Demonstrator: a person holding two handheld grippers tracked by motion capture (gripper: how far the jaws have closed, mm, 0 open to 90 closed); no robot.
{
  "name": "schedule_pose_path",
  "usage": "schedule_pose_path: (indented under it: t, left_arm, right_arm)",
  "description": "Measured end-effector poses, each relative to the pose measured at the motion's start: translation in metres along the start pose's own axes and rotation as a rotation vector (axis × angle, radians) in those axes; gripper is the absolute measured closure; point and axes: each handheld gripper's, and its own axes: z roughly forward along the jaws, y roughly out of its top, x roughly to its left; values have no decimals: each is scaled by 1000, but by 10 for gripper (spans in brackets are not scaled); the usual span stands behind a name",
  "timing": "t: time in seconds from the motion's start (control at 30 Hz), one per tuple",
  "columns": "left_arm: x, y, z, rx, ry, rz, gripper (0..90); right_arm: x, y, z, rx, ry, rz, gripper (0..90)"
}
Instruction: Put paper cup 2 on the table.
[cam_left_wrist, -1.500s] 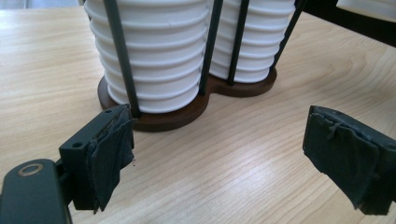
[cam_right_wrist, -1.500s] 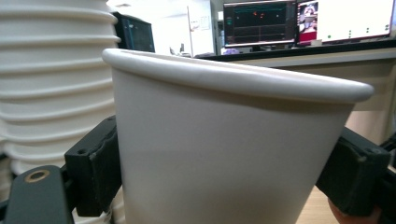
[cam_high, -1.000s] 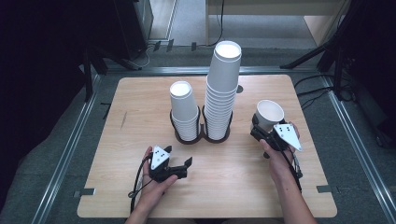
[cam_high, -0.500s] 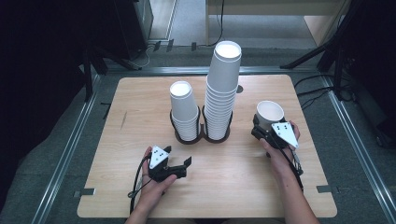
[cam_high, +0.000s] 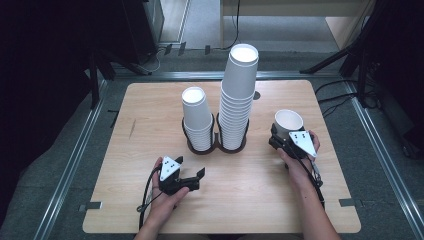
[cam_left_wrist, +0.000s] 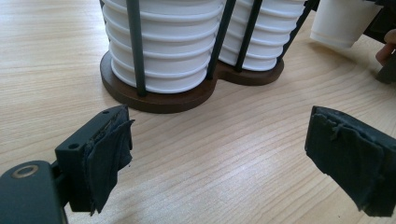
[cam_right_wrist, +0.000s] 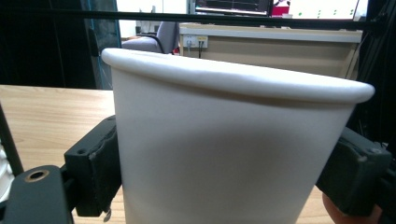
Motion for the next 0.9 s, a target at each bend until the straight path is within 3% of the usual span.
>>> schedule_pose_path:
  t: [0.9]
  left_arm:
    - [0, 0, 0, 1, 4, -6, 77]
  right_arm:
    - [-2, -2, 0, 60, -34, 43, 115]
